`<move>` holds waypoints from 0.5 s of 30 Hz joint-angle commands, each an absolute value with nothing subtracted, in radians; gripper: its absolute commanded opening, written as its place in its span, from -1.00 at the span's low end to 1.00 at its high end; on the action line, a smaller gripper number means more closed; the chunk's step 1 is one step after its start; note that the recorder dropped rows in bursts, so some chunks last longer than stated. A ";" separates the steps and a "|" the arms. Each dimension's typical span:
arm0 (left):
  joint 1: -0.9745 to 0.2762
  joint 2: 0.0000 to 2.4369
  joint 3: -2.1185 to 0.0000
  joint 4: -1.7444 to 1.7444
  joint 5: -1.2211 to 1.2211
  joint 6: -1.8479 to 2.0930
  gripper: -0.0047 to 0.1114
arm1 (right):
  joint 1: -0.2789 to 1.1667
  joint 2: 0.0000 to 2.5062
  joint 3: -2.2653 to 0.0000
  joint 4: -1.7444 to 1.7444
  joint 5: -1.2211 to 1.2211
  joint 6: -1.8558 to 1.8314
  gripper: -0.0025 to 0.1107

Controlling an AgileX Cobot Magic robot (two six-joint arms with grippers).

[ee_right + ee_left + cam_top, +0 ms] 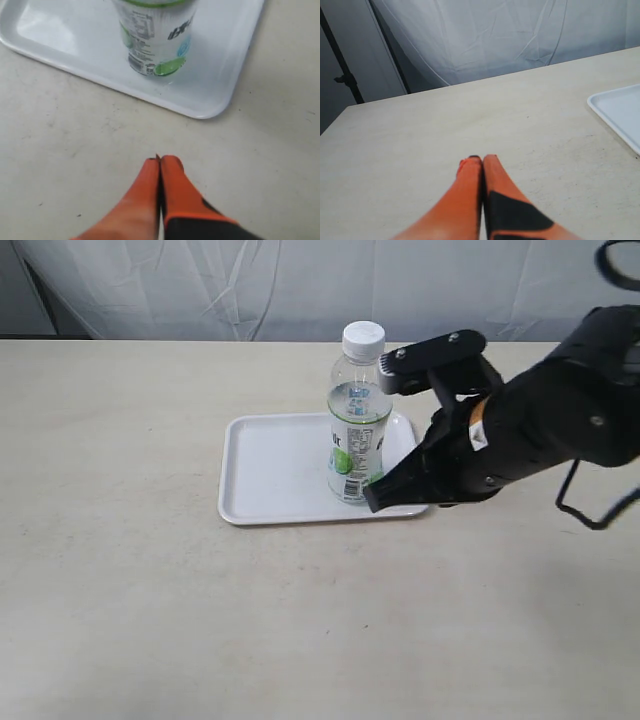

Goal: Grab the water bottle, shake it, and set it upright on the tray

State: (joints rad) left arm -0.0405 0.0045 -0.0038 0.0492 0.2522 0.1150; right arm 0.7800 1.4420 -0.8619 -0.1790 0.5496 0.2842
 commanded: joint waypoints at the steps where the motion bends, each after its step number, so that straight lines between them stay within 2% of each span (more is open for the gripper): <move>1: -0.041 0.000 0.000 0.047 0.239 0.114 -0.91 | 0.780 1.294 -0.822 -0.144 0.655 0.287 -0.95; 9: -0.041 0.000 0.000 0.047 0.239 0.114 -0.91 | 0.780 1.141 -0.811 -0.035 0.978 0.287 -0.95; 15: -0.041 0.000 0.000 0.047 0.239 0.114 -0.91 | 0.780 1.133 -0.811 0.010 0.959 0.287 -0.95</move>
State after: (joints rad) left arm -0.0405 0.0045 -0.0038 0.0492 0.2522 0.1150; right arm 0.7800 1.1392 -0.8131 0.0000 0.9818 0.2883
